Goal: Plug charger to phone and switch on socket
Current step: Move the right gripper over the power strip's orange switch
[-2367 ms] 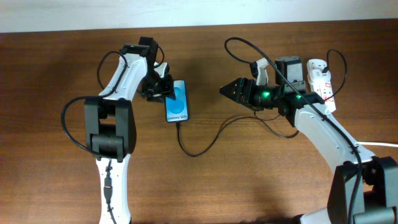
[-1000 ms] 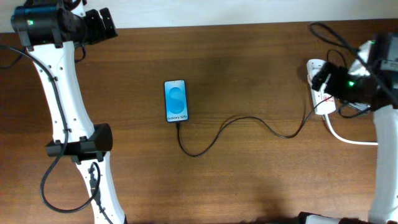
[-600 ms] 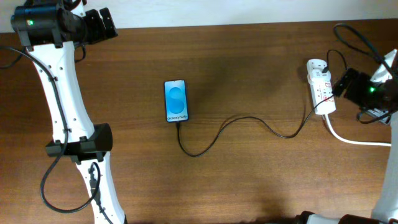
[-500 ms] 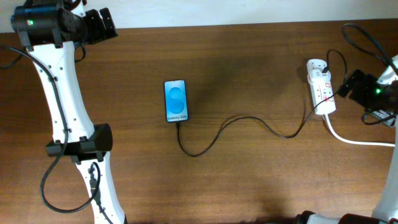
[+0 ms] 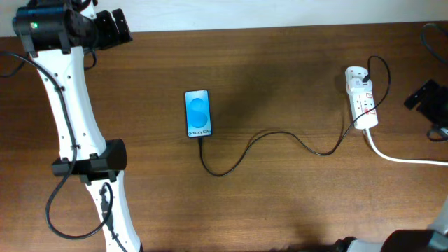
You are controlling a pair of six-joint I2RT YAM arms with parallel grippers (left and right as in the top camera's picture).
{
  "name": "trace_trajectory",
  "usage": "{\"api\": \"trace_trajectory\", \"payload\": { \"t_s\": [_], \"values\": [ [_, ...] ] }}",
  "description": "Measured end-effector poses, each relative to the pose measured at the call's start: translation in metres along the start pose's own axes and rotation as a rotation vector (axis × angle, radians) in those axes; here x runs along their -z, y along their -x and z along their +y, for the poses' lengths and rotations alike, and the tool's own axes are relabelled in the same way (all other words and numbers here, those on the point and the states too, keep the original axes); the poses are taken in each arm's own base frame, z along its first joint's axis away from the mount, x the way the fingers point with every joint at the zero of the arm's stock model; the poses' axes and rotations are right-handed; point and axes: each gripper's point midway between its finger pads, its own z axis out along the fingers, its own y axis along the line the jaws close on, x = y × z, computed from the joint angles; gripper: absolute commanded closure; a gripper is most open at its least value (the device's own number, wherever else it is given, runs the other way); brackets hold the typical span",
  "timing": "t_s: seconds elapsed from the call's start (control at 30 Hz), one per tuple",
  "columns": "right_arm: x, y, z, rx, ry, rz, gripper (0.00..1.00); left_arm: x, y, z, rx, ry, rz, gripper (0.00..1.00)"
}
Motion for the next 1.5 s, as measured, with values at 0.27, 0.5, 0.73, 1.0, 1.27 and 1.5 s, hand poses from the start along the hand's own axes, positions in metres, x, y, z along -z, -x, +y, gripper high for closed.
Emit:
{"api": "trace_trajectory", "payload": {
  "t_s": [0.27,0.5,0.73,1.0,1.27,1.5],
  "values": [
    [-0.088,0.046,-0.041,-0.075,-0.012,0.004,0.02,0.000,0.000,0.000,0.000,0.000,0.001,0.01],
    [-0.165,0.033,-0.029,0.036,0.042,0.153,0.02,0.000,0.000,0.000,0.000,0.000,0.000,0.01],
    [-0.209,0.029,0.009,0.167,0.080,0.161,0.02,0.000,0.000,0.000,0.000,0.000,0.000,0.01],
    [-0.213,0.051,0.011,0.264,0.060,0.067,0.02,0.000,0.000,0.000,0.000,0.000,0.000,0.01],
    [-0.232,0.039,0.006,0.274,0.051,0.116,0.02,0.000,0.000,0.000,0.000,0.000,0.000,0.01],
    [-0.234,0.036,0.017,0.334,0.039,0.114,0.01,0.000,0.000,0.000,0.000,0.000,0.000,0.01]
  ]
}}
